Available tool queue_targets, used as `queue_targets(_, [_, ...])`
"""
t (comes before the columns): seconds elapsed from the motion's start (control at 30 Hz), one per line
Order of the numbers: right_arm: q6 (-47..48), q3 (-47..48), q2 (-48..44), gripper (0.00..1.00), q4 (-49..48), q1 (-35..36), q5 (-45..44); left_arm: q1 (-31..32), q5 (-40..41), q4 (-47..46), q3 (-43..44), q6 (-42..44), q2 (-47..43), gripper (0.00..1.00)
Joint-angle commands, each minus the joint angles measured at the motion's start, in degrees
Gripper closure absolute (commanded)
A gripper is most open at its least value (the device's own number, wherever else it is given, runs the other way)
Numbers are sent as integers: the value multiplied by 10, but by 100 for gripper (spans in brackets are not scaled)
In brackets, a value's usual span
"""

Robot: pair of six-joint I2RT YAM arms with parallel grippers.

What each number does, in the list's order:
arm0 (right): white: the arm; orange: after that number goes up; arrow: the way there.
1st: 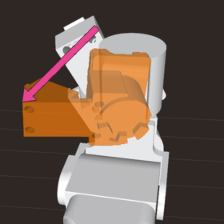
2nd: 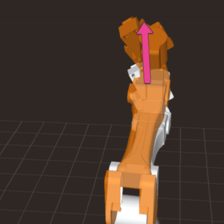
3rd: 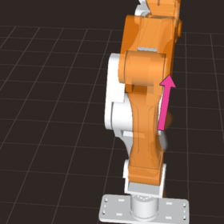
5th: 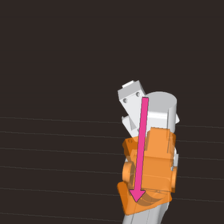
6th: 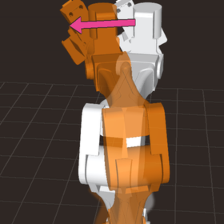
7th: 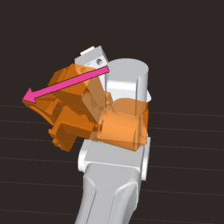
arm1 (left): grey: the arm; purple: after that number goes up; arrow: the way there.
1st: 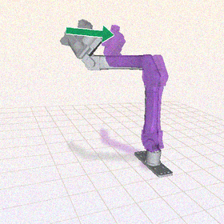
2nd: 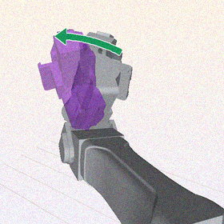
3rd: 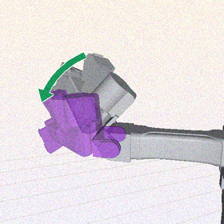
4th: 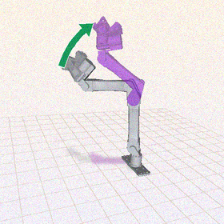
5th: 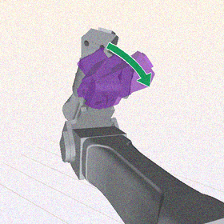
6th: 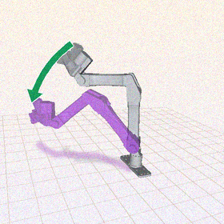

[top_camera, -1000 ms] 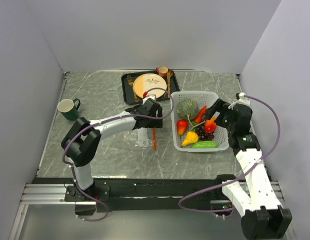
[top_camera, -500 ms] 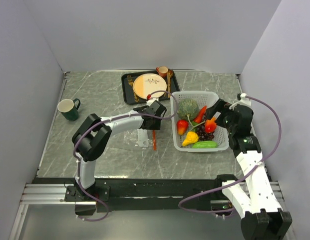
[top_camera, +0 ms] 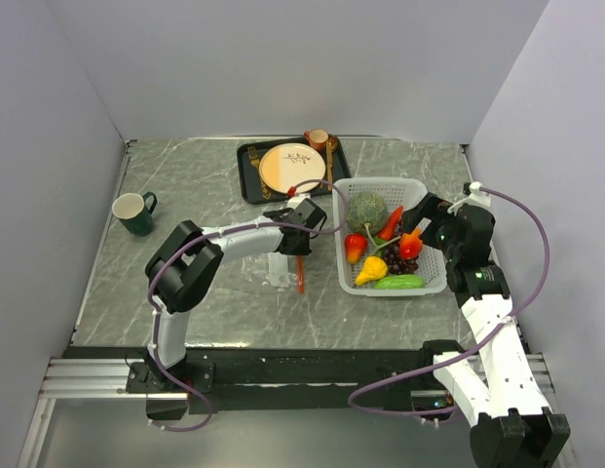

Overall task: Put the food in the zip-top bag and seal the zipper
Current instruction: Pick up the zipper food storage bag at the center of the board.

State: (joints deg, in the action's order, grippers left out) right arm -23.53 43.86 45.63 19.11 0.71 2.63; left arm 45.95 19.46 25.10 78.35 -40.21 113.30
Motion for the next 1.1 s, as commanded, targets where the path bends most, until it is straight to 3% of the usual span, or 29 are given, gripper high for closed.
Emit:
queue_targets(0.0, [2,1,-3,0,-14,-4,0,4,16,7,22,-2,3,65])
queue_targets(0.07, [0,-1,-3,0,-16,-4,4,4,17,7,23,-2,2,56])
queue_targets(0.2, [-2,-2,1,0,-16,-4,7,4,15,10,37,5,13,60])
queue_targets(0.43, [-1,0,0,0,-14,-4,8,5,26,17,46,8,27,75])
queue_targets(0.57, [0,-2,-2,0,-13,-4,4,5,16,12,40,9,21,91])
queue_targets(0.67, [-1,1,-1,0,-10,-4,5,5,19,21,40,4,4,97])
queue_targets(0.8, [0,2,-5,0,-8,-4,11,5,22,8,12,2,-56,99])
queue_targets(0.9, [-9,5,0,0,-17,-4,64,5,32,12,-4,2,-99,99])
queue_targets(1.03, [-40,-11,12,12,-57,-4,174,5,44,13,-27,1,-153,99])
queue_targets(1.07, [-50,-15,15,21,-61,-4,190,5,46,8,-35,2,-176,99])
